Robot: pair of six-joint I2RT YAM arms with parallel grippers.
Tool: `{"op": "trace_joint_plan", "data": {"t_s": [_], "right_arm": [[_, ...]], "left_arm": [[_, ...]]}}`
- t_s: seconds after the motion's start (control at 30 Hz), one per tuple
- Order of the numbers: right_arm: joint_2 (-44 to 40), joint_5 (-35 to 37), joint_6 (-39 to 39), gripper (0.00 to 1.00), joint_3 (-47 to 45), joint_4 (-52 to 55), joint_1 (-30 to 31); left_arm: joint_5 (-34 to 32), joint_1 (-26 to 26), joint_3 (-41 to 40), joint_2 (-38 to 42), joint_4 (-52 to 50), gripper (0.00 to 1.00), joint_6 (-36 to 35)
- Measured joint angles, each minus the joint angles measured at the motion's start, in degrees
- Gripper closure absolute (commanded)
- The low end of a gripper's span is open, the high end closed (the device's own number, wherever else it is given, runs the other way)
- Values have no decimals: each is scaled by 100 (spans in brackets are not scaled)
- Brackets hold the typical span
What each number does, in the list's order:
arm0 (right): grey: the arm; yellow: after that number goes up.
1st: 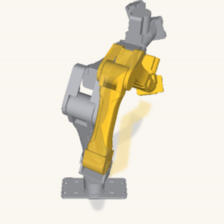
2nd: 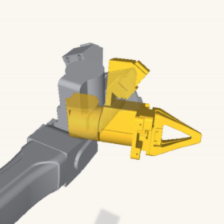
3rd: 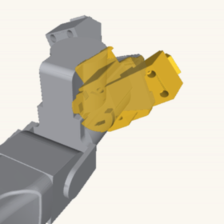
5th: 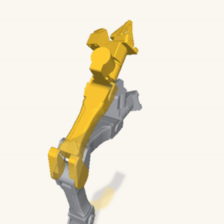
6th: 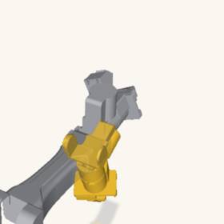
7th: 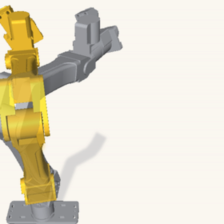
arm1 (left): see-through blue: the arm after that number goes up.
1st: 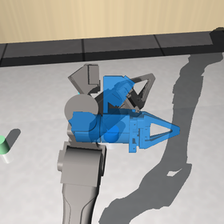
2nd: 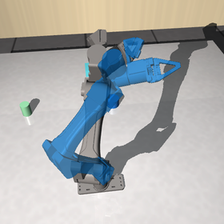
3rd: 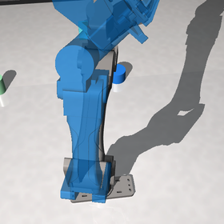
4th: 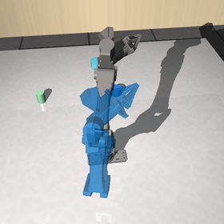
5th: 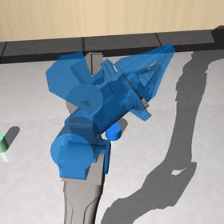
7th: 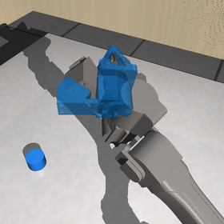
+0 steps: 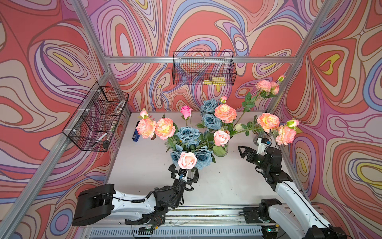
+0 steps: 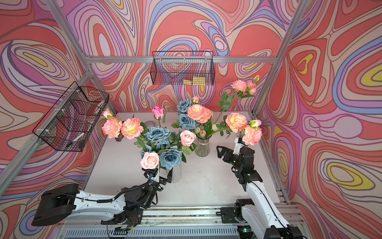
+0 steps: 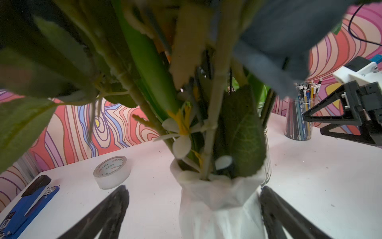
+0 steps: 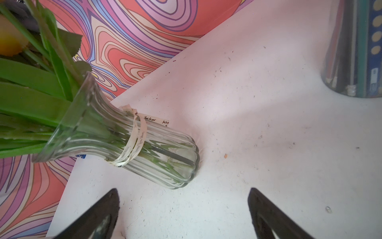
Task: Pick out pink flowers from the vase
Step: Move the vase to the center of the board.
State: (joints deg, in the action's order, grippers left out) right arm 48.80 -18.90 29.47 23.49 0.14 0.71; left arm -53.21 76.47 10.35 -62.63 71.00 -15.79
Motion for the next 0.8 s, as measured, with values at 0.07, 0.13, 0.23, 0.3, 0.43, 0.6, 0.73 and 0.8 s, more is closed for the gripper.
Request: {"op": "trace_joint_plan", "data": {"t_s": [0.07,0.13,0.23,0.3,0.43,0.6,0.73,0.8], "right_arm": [[0,-2,0,2,17,42,0],[2,-4,0,2,33,72,0],[11,-15,0,2,90,83,0],[11,-33,-7,2,133,79,0],[-17,-52,-46,3,192,74,9],[-223,2,-153,7,190,72,131],[-374,267,-289,7,190,55,501],[-369,452,-356,7,190,39,741]], "left_arm": [[136,-35,4,-85,33,0,68],[269,-35,28,-271,44,0,153],[374,-48,125,-654,59,0,269],[400,-70,205,-896,66,0,343],[391,-122,448,-1259,68,0,448],[369,-295,741,-1390,79,2,494],[376,-490,776,-1392,83,8,562],[380,-553,791,-1399,85,13,601]]}}
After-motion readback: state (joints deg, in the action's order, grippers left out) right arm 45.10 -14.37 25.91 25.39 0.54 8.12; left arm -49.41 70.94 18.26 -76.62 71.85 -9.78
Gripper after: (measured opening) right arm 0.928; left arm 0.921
